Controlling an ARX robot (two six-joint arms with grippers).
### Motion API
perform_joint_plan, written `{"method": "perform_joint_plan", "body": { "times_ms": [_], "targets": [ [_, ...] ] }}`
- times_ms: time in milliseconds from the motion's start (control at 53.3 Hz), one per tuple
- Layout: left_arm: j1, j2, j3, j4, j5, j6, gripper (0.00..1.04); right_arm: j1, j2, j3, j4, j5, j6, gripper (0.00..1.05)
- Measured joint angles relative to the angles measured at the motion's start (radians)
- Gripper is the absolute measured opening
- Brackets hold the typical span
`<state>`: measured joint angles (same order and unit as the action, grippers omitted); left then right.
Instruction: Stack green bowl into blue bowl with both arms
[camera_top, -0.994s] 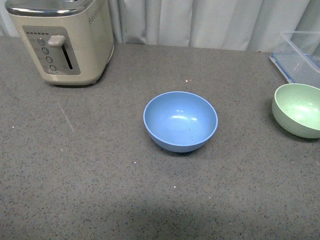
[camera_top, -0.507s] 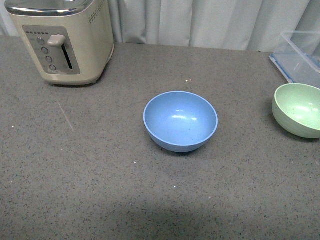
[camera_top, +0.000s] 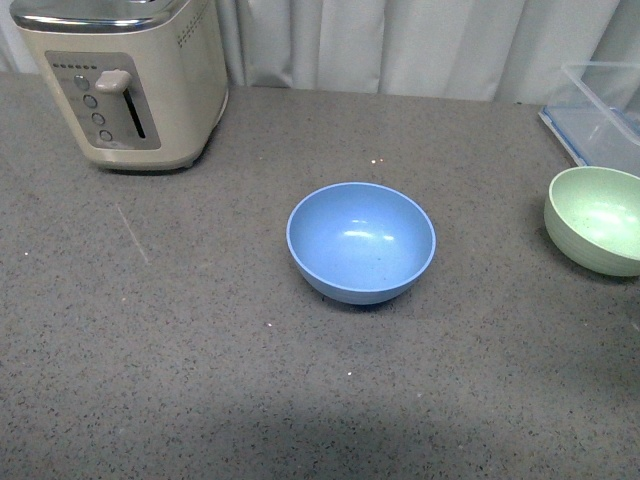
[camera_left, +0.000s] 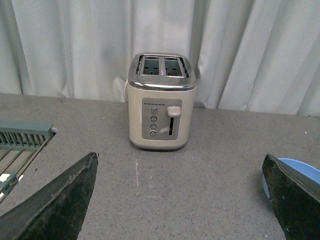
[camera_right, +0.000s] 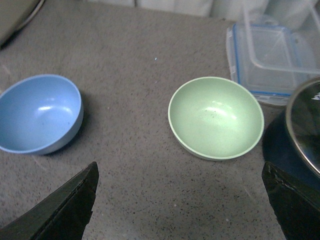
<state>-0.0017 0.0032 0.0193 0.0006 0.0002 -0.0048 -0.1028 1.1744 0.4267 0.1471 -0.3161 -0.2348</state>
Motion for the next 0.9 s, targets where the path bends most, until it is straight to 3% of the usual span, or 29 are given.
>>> {"method": "perform_joint_plan", "body": {
  "times_ms": [338, 901],
  "targets": [
    [0.0, 0.0, 0.0, 0.0, 0.0, 0.0, 0.98, 0.016, 0.399, 0.268, -0.114, 0.028, -0.311, 0.96],
    [0.0, 0.0, 0.0, 0.0, 0.0, 0.0, 0.98, 0.08, 0.77, 0.512, -0.155, 0.106, -0.391, 0.96]
  ]
}}
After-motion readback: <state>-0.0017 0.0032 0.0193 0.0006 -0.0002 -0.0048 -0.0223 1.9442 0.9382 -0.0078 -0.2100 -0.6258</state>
